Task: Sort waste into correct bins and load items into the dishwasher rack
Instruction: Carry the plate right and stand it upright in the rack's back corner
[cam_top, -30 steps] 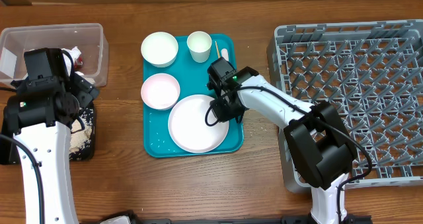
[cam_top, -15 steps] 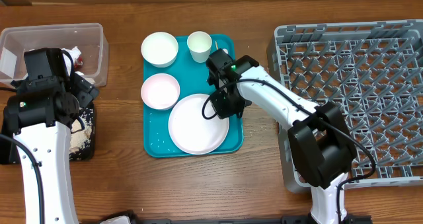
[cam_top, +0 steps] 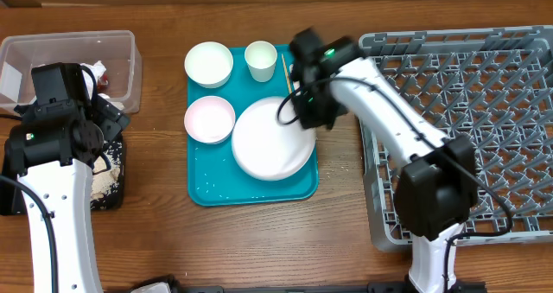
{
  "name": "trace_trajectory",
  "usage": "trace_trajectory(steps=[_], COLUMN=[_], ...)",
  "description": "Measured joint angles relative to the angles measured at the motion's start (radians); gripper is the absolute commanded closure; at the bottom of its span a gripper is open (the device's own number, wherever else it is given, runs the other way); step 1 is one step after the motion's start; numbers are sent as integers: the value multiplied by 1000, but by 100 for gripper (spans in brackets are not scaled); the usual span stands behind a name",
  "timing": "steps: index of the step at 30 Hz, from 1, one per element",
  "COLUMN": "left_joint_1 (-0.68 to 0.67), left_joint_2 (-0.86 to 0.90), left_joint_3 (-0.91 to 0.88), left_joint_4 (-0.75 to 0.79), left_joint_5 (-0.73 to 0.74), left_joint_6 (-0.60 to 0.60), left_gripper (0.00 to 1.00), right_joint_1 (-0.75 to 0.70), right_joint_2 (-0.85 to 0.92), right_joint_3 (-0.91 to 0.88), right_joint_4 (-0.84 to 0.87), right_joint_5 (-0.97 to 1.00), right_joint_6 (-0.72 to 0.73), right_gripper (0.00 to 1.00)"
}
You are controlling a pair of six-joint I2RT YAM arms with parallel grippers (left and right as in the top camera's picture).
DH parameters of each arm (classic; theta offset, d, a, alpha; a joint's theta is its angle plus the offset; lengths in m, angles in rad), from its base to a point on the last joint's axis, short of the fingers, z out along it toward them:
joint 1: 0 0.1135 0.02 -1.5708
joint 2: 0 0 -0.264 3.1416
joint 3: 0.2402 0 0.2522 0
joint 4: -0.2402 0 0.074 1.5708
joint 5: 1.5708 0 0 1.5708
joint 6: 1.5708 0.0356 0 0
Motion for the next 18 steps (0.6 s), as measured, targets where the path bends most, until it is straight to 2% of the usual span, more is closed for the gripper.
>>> trace_trajectory(steps=[8,10,12,18], left_joint_1=[0,0,0,0], left_joint_2=[0,0,0,0], left_joint_3=[0,0,0,0], left_joint_4=[0,-1,-2,-2], left_joint_5=[0,0,0,0], left_joint_6=[0,0,0,0], left_gripper=[0,0,0,0], right_joint_1=[-241,-375,-446,-577], right_joint_2=[-119,-182,-195,-196], right_joint_3=[74,87,90,91], right_joint_4=[-31,-11,12,100], right_joint_5=[173,212,246,403], right_joint_6=[31,38,37,-19], right_gripper=[96,96,96,96])
